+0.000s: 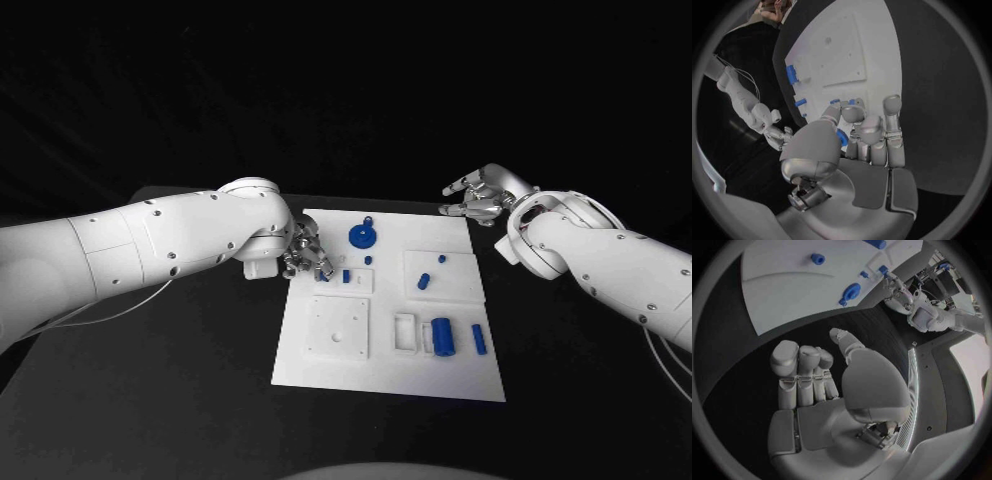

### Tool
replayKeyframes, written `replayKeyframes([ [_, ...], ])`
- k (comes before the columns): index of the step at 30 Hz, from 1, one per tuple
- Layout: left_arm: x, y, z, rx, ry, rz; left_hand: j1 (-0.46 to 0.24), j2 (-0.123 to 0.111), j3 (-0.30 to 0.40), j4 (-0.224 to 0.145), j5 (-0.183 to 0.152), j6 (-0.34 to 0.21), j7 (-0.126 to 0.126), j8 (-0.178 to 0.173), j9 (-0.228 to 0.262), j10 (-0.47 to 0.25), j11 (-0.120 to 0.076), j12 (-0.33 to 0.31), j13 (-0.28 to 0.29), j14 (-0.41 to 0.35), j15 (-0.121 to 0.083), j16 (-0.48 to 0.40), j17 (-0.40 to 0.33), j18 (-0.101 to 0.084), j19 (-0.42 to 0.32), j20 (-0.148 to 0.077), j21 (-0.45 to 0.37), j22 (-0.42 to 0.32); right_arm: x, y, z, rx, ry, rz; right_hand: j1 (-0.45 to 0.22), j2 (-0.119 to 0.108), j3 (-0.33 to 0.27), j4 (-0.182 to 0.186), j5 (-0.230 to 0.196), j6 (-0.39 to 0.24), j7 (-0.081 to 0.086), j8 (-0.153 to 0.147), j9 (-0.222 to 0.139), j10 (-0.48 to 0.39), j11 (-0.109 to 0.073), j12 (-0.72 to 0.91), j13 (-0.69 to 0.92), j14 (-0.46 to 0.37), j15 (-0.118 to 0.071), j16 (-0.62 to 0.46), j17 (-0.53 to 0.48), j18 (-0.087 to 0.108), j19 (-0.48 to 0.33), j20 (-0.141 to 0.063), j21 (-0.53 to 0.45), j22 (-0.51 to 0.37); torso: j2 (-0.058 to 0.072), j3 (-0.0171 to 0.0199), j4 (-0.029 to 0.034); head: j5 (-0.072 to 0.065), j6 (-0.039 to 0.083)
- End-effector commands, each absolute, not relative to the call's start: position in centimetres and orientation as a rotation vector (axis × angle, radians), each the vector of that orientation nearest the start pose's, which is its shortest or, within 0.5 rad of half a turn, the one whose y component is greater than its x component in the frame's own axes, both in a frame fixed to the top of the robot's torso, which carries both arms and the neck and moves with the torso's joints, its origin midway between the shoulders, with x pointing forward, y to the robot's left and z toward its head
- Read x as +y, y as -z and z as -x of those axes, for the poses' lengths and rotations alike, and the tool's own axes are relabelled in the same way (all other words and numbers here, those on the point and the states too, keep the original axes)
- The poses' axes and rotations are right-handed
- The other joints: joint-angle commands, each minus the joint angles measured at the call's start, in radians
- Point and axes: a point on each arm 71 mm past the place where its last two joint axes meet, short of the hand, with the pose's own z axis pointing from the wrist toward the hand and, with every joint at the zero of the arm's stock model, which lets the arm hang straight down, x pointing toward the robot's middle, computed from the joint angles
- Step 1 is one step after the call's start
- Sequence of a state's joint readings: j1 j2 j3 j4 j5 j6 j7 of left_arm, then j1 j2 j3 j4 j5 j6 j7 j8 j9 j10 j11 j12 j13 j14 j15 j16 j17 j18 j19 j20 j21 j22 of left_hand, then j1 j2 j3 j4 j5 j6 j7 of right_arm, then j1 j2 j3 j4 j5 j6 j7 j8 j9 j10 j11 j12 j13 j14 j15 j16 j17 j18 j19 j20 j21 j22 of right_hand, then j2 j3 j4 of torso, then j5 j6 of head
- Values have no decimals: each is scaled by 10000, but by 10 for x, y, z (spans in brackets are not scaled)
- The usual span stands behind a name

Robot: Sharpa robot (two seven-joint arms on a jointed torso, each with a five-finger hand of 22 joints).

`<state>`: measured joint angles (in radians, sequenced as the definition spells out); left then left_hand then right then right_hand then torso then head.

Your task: Assemble the parts on the task board

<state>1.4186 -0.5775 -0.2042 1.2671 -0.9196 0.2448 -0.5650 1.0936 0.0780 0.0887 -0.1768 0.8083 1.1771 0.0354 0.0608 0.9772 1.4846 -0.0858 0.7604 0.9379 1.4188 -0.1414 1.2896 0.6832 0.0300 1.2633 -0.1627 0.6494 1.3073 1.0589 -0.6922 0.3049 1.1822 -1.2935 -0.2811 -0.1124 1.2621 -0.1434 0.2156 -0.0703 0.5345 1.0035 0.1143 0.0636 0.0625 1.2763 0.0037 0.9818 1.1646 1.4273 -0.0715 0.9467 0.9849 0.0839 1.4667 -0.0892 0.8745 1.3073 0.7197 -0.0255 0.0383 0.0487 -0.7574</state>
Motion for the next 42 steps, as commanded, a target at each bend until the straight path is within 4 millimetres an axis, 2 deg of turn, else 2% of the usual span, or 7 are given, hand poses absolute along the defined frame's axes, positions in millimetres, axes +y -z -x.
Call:
replayKeyframes([
  [1,160,193,-530,24198,3054,992,102,95,918,-961,14,498,-492,63,-21,-160,-167,-42,-32,-17,-42,-57,-9,85,-72,28,-48,187,-247,172,-557,15953,-6405,-3147,-64,29,27,-4,0,91,3,-15,11,33,-67,9,11,24,-17,-49,6,137,468,-22,-28,1044,0,1,1,-11,-2],
  [27,151,198,-527,24012,2790,733,68,100,918,-954,28,558,-517,81,-4,-107,-182,-25,-37,23,-49,-56,40,86,-42,23,-60,180,-247,171,-557,15928,-6425,-3131,-64,29,27,-4,0,91,3,-15,11,33,-67,9,11,24,-17,-49,6,137,468,-22,-28,1044,0,5,7,-61,-27],
  [36,148,198,-526,23996,2814,699,-72,46,953,-925,125,726,-596,90,369,-31,-197,-63,-63,48,-45,-64,105,97,-5,49,-87,182,-247,171,-556,15922,-6421,-3132,-64,29,27,-4,0,91,3,-15,11,33,-67,9,11,24,-17,-49,6,137,468,-22,-28,1044,-3,1,8,-55,-28],
  [42,147,199,-526,24035,2797,682,-137,46,955,-855,124,792,-625,102,713,62,-125,-47,-82,67,2,-38,151,140,10,114,-92,185,-248,171,-557,15919,-6418,-3136,-64,29,27,-4,0,91,3,-15,11,33,-67,9,11,24,-17,-49,6,137,468,-22,-28,1044,-1,-3,11,-67,-41],
])
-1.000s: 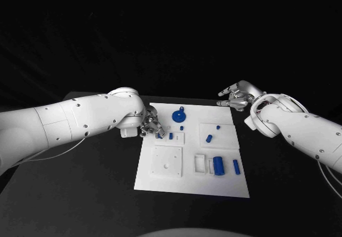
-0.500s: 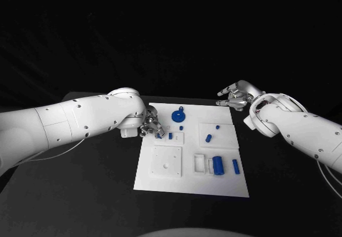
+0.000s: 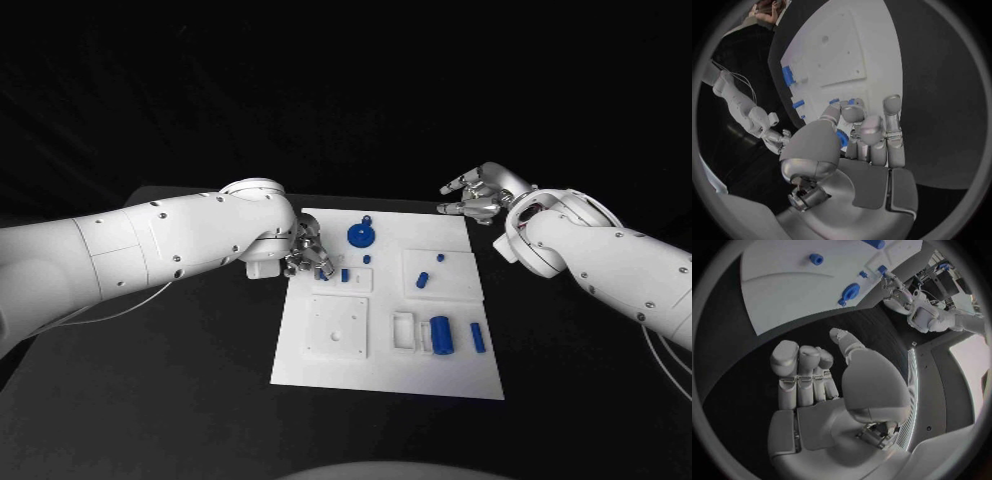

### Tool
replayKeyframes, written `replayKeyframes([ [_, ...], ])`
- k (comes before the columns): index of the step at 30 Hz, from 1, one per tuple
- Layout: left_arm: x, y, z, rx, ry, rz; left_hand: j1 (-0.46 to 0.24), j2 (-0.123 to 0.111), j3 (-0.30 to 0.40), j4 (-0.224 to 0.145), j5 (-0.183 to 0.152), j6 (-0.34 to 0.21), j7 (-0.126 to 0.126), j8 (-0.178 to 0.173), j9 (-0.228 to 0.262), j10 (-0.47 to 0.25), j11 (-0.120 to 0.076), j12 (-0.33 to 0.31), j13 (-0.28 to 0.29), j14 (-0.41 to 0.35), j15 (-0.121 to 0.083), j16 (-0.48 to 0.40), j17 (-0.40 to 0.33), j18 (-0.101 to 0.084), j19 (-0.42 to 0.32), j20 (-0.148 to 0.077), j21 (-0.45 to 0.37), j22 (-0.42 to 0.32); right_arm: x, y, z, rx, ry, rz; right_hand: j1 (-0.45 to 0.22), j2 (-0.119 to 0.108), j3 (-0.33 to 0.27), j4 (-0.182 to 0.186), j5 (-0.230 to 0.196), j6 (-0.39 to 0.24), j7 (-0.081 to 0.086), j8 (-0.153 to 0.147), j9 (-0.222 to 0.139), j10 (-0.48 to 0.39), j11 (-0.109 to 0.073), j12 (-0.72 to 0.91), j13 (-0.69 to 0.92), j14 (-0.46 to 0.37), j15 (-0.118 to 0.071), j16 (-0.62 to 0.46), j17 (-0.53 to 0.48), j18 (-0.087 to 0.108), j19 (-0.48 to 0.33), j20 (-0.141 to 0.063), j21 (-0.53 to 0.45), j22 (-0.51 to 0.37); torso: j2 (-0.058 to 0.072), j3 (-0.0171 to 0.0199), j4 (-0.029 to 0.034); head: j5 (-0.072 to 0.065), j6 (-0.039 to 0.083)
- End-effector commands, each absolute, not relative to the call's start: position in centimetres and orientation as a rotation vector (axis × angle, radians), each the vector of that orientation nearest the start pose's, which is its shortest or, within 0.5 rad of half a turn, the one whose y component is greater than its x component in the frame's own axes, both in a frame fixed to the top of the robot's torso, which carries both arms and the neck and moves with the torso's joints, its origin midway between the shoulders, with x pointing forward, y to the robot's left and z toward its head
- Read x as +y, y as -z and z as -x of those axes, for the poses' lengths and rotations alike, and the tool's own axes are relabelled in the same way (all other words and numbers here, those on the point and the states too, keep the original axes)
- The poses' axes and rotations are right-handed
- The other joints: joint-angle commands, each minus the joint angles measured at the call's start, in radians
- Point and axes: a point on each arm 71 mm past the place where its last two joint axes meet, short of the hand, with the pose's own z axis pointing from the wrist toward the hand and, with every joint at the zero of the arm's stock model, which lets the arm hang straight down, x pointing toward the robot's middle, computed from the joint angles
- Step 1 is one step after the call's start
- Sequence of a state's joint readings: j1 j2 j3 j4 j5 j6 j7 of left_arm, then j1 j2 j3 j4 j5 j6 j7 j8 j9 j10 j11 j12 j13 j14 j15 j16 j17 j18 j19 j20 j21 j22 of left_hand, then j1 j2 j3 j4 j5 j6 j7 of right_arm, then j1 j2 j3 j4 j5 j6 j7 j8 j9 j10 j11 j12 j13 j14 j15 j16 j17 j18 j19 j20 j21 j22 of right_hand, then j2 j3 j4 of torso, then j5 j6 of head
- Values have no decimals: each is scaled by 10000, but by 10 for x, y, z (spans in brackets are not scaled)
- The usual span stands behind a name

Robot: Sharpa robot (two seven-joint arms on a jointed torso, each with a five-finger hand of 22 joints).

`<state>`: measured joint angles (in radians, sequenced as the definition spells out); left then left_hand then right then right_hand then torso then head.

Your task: Assemble the parts on the task board

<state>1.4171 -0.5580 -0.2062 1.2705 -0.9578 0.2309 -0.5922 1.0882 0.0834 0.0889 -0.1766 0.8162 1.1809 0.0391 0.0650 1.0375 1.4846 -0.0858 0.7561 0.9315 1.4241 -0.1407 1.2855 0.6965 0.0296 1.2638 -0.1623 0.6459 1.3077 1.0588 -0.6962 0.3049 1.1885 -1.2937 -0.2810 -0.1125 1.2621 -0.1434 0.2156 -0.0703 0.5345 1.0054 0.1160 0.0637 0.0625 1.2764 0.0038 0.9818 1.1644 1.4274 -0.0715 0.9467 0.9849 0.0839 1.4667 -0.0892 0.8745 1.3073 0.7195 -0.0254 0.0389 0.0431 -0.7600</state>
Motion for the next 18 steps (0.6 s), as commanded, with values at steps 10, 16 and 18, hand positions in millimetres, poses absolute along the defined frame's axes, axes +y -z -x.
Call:
replayKeyframes([
  [10,145,199,-526,24076,2793,639,-121,1,948,-708,-30,893,-727,57,485,135,-127,90,-13,36,15,78,112,223,20,193,-43,182,-247,171,-557,15918,-6427,-3134,-82,26,70,-21,15,71,-13,-15,11,31,-69,0,8,25,-17,-58,2,136,469,-23,-27,1045,4,-10,2,-15,-23],
  [16,144,201,-525,24170,2735,524,-161,31,992,-626,-45,933,-746,56,677,151,-129,126,-18,36,23,106,138,257,19,230,-31,183,-247,171,-557,15919,-6421,-3137,-82,26,70,-21,15,71,-13,-15,11,31,-69,0,8,25,-17,-58,2,136,469,-23,-27,1045,-1,-5,4,-13,-39],
  [18,144,201,-525,24172,2671,431,-169,41,1028,-617,-36,921,-746,49,756,147,-129,118,-37,32,25,108,132,274,11,245,-27,183,-247,171,-557,15918,-6420,-3138,-82,26,70,-21,15,71,-13,-15,11,31,-69,0,8,25,-17,-58,2,136,469,-23,-27,1045,-2,-7,3,-15,-38],
])
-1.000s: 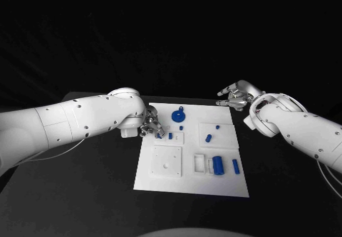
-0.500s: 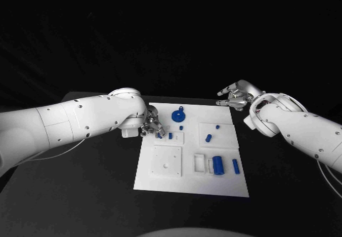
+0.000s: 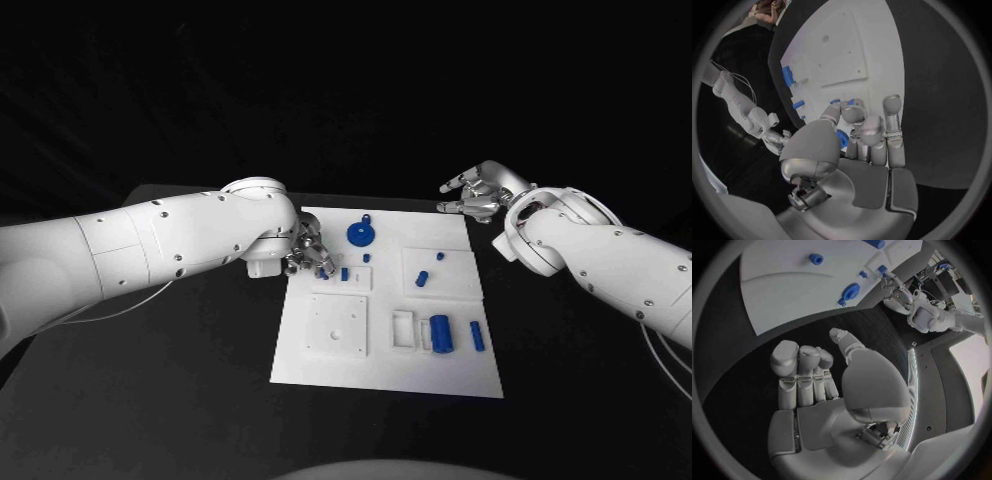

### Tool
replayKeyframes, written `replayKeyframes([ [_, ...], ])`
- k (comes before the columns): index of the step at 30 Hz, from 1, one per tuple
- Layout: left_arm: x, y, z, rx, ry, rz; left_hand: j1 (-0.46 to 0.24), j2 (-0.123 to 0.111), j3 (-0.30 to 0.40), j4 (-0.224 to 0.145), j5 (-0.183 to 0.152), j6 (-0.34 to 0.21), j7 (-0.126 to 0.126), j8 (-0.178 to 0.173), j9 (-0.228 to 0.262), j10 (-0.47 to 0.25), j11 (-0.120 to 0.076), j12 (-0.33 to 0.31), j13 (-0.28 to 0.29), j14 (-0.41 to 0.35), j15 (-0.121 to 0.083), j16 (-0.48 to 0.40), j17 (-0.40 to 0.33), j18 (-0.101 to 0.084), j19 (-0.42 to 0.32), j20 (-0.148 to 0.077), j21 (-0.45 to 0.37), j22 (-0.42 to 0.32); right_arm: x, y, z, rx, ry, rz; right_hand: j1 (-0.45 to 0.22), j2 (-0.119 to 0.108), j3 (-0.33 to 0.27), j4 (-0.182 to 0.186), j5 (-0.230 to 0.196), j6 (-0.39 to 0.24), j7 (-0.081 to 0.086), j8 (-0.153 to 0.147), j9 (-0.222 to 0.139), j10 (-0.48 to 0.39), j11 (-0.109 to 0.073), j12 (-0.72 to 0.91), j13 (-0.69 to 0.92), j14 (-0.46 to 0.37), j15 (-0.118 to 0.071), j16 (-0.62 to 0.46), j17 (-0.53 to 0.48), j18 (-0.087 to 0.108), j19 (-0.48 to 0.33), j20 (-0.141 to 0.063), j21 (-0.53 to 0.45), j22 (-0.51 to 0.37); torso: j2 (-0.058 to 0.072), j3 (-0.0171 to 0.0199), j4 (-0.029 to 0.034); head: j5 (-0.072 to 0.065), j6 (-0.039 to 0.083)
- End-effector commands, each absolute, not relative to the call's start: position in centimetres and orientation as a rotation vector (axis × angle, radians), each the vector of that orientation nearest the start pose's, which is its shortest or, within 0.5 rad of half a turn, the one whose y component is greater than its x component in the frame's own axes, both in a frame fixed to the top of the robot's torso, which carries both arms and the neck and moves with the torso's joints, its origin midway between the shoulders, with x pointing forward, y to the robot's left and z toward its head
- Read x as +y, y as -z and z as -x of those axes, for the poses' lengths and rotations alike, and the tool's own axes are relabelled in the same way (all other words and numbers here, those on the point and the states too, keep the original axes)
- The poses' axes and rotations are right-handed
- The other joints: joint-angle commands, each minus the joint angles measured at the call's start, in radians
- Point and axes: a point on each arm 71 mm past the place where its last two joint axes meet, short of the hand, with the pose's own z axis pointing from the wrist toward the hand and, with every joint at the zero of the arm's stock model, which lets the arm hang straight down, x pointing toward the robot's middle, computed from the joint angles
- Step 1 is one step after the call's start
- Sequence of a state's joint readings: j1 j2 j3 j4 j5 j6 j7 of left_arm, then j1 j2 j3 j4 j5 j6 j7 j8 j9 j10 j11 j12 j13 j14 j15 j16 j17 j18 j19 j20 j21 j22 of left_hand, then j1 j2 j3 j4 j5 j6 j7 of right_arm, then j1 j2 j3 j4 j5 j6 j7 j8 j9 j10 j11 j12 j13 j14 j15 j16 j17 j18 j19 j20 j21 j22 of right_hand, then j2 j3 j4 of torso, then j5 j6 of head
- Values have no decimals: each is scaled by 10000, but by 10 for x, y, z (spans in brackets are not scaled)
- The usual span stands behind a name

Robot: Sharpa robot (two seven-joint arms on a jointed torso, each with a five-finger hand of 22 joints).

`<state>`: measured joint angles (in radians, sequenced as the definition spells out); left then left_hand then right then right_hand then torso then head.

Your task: Assemble the parts on the task board

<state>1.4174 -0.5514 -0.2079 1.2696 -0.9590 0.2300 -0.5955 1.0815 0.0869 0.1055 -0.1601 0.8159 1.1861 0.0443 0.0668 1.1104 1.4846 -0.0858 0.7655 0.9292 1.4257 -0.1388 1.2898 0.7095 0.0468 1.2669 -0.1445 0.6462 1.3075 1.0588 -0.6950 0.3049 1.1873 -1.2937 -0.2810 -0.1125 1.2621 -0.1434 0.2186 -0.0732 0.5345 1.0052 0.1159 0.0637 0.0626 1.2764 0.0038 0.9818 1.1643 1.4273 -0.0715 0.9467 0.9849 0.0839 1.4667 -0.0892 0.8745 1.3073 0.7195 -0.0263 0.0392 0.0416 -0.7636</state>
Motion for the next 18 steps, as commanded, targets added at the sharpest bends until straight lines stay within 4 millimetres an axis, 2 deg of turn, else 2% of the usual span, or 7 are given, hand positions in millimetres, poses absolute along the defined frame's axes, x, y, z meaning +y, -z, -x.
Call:
replayKeyframes([
  [1,145,201,-524,24162,2638,386,-101,19,876,-782,-15,867,-796,30,34,143,-130,19,-18,16,7,63,-3,104,-19,70,-27,186,-247,171,-557,15919,-6419,-3138,-82,26,41,8,15,72,-12,-15,10,30,-69,0,8,25,-17,-58,2,136,469,-23,-28,1045,-1,2,1,3,1],
  [18,154,202,-525,23960,2138,167,-121,32,999,-836,83,876,-795,24,78,151,-141,-2,-51,26,19,81,29,150,-24,113,-2,188,-248,171,-557,15916,-6399,-3146,-82,26,41,8,15,72,-12,-15,10,30,-69,0,8,25,-17,-58,2,136,469,-23,-28,1045,-1,-2,5,4,-6],
])
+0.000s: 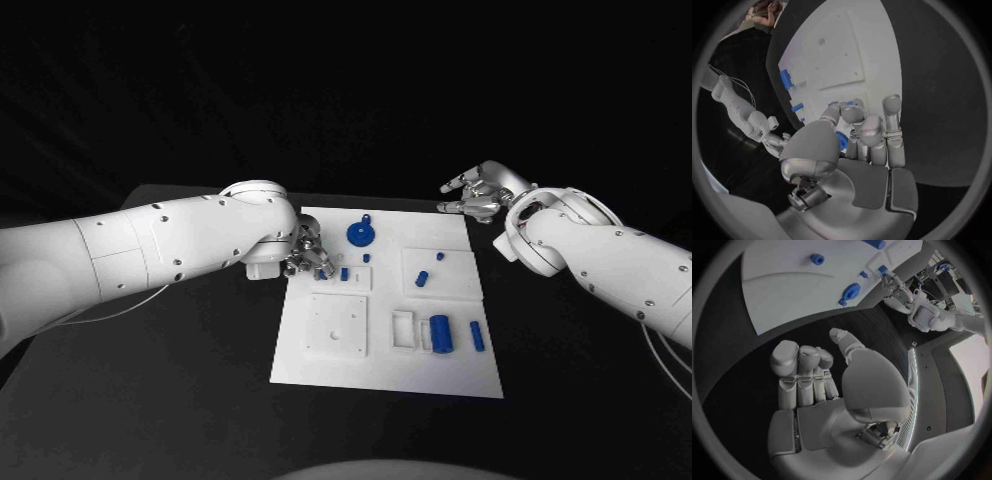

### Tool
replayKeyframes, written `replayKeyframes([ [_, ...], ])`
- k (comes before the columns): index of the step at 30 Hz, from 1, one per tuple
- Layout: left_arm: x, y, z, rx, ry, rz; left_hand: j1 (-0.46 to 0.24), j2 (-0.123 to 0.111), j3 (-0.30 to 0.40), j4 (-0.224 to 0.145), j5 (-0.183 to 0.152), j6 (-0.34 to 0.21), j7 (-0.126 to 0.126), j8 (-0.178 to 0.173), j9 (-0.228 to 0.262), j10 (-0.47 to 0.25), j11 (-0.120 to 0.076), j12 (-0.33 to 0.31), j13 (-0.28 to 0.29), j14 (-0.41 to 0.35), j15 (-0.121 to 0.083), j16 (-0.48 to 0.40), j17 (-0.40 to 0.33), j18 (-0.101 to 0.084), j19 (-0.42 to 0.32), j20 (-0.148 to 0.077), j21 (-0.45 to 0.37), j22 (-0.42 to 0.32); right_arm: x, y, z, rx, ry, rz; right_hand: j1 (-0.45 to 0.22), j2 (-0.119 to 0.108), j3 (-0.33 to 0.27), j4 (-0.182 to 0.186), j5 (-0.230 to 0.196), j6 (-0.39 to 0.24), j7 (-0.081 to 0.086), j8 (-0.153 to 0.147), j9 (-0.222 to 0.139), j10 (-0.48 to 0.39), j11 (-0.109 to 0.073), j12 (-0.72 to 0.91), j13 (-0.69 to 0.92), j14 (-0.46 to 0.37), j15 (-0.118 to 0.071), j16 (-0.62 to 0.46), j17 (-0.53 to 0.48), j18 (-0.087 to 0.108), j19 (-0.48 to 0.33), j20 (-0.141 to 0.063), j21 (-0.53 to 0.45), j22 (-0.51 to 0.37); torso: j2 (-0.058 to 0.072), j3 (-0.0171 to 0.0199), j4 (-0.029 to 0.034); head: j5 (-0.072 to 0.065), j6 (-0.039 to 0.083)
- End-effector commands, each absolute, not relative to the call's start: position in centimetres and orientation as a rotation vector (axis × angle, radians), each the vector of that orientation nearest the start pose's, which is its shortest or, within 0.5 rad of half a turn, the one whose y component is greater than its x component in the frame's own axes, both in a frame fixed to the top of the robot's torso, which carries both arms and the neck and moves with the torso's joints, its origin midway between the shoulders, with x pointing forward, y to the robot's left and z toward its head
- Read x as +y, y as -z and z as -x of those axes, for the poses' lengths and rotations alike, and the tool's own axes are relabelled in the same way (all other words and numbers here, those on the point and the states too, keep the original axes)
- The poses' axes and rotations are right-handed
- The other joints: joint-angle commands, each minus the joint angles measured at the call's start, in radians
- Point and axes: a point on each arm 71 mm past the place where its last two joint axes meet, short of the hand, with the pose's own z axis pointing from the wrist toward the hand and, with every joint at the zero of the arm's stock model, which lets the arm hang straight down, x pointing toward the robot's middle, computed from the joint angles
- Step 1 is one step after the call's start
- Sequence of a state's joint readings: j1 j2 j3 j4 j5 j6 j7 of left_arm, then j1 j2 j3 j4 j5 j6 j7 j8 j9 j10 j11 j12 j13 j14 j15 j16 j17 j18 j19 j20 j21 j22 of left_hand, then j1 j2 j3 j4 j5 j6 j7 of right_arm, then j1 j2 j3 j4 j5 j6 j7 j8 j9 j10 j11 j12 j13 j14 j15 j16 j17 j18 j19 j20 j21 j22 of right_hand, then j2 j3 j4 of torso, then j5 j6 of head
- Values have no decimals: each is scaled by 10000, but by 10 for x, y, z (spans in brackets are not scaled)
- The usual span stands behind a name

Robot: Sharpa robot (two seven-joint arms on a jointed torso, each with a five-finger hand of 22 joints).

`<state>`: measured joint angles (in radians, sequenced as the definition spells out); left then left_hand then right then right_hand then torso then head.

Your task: Assemble the parts on the task board

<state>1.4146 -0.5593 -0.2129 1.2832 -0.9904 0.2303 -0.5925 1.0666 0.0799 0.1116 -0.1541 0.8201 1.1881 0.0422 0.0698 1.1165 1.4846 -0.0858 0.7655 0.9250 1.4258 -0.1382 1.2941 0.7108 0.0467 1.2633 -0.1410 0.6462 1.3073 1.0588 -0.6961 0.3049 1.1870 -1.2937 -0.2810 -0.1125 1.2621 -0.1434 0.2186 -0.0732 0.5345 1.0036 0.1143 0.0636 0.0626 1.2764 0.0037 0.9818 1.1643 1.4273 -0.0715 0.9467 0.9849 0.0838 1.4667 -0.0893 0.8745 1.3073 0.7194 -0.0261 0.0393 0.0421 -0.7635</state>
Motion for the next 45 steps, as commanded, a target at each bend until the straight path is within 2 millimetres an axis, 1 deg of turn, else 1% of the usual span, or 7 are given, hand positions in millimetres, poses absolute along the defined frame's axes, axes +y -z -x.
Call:
replayKeyframes([
  [1,154,202,-525,23957,2122,163,28,102,938,-896,41,857,-774,-7,17,150,-141,-2,-9,26,12,38,16,151,12,78,-2,190,-248,171,-557,15916,-6397,-3147,-82,27,41,8,15,89,4,-15,10,30,-69,0,8,25,-18,-58,2,137,469,-23,-28,1045,0,-3,4,-1,-7],
  [13,154,202,-525,23927,2156,245,-32,123,928,-858,-146,843,-772,-14,11,164,-123,-15,-36,18,21,15,-27,171,0,99,-2,183,-248,171,-557,15918,-6403,-3145,-82,27,41,8,15,89,4,-15,10,30,-69,0,8,25,-18,-58,2,137,469,-23,-28,1045,-1,0,-7,16,9],
  [18,154,204,-525,24002,2137,442,-58,160,440,-394,-1936,817,-820,-22,-61,150,-120,-87,-114,-8,13,-65,-147,132,-17,94,-74,158,-248,171,-557,15916,-6399,-3146,-82,27,41,8,15,89,4,-15,10,30,-69,0,8,25,-18,-58,2,137,469,-23,-28,1045,0,3,-7,9,8],
  [21,154,206,-525,24043,2118,520,386,-60,-189,391,-2183,790,-843,-13,-416,143,-121,-125,-200,5,-9,-124,-208,50,40,46,-218,170,-249,171,-557,15915,-6398,-3146,-82,27,41,8,15,89,4,-15,10,30,-69,0,8,25,-18,-58,2,137,469,-23,-28,1045,1,5,-12,2,9],
  [31,156,210,-527,24071,2071,681,656,-210,-1001,1386,-3745,924,-892,-4,-430,171,-138,-103,-257,10,-14,-129,-200,22,86,41,-300,178,-249,171,-557,15918,-6391,-3149,-82,27,41,8,15,89,4,-15,10,30,-69,0,8,25,-18,-58,2,137,469,-23,-28,1045,-1,5,-9,-17,7],
  [38,158,211,-528,24040,2024,775,888,-208,-1287,1658,-4027,958,-900,3,-357,173,-137,-79,-279,5,-16,-132,-203,34,98,56,-318,183,-248,171,-557,15927,-6400,-3146,-99,24,55,11,34,89,4,-14,11,27,-70,-9,1,22,-17,-73,-7,138,468,-23,-43,1042,1,-1,-8,-20,18],
  [45,161,211,-528,24035,1991,820,753,-354,-1715,1959,-5353,1058,-904,18,-245,179,-136,-77,-299,11,-13,-120,-184,42,107,64,-324,182,-249,172,-557,15933,-6394,-3149,-104,19,63,14,87,82,5,-17,9,27,-73,-9,0,26,-18,-66,-1,137,469,-25,-41,1043,-2,1,-6,-24,18],
])
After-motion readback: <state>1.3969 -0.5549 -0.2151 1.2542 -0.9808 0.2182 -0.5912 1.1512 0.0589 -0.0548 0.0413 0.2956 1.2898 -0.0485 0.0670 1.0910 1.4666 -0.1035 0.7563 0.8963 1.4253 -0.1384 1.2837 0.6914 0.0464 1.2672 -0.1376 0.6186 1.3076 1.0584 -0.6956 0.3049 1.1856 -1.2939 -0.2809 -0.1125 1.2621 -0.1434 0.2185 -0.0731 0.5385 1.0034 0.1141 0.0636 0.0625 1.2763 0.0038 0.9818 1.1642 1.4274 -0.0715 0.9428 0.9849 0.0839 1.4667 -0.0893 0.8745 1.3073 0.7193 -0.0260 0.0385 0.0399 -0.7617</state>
